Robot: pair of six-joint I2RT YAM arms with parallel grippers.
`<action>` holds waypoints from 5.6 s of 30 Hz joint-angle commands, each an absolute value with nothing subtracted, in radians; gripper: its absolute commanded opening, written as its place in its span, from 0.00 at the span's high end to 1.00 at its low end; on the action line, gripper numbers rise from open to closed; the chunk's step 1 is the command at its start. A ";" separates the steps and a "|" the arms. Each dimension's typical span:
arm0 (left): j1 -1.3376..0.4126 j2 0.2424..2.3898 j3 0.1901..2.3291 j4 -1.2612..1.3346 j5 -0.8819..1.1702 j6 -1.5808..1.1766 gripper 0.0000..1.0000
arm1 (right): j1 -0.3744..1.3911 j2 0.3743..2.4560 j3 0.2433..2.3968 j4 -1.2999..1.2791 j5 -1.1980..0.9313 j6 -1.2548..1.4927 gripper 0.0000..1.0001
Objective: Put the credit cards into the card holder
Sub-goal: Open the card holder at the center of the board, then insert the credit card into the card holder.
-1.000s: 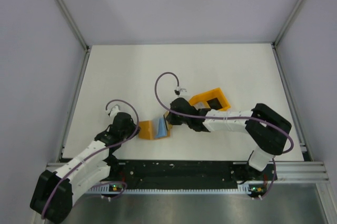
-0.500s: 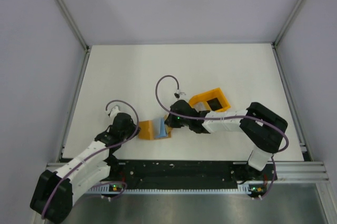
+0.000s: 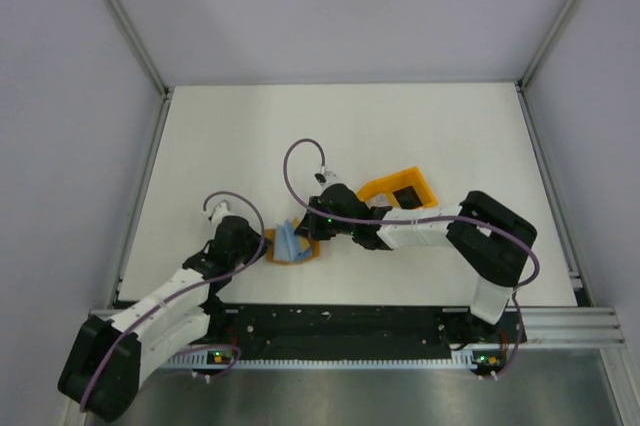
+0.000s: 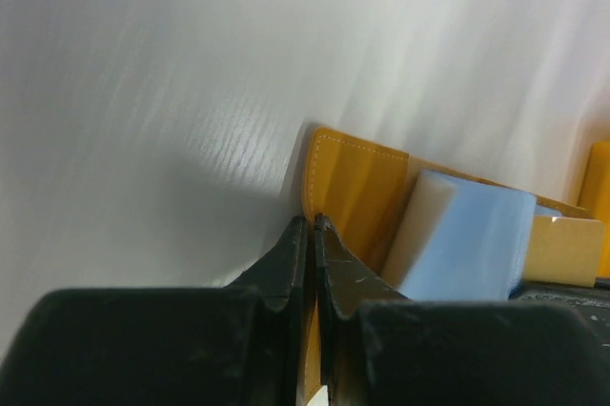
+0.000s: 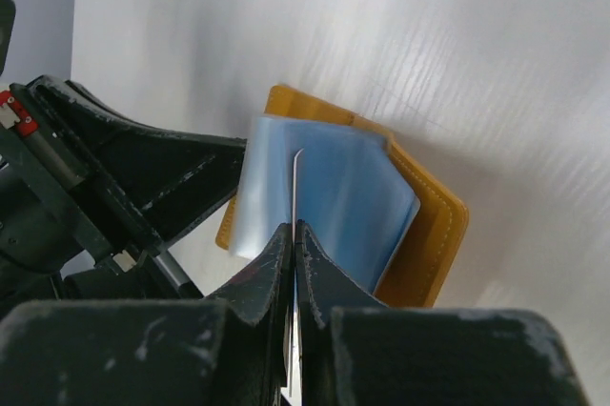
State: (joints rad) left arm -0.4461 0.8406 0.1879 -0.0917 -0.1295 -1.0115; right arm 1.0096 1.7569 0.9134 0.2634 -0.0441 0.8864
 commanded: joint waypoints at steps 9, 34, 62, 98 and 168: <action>-0.451 0.871 0.169 -0.026 -0.133 -1.022 1.00 | 1.005 1.718 0.953 0.290 -0.036 0.796 1.00; -0.449 0.862 0.163 -0.044 -0.146 -1.020 1.00 | 1.005 1.608 0.891 0.106 0.247 0.795 1.00; -0.451 0.854 0.160 -0.046 -0.143 -1.023 1.00 | 0.974 1.623 0.818 0.147 0.239 0.913 1.00; -0.449 0.877 0.152 0.056 -0.101 -1.052 1.00 | 0.968 1.793 0.925 0.334 -0.112 0.882 1.00; -0.453 0.893 0.043 0.181 -0.044 -1.042 1.00 | 0.856 1.758 0.740 0.465 -0.080 0.946 1.00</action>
State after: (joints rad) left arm -0.4477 0.8761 0.0643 0.2119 -0.0383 -1.0702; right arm 0.8879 1.8111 0.8005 0.4076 -0.1474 0.9257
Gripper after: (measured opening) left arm 0.012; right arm 0.005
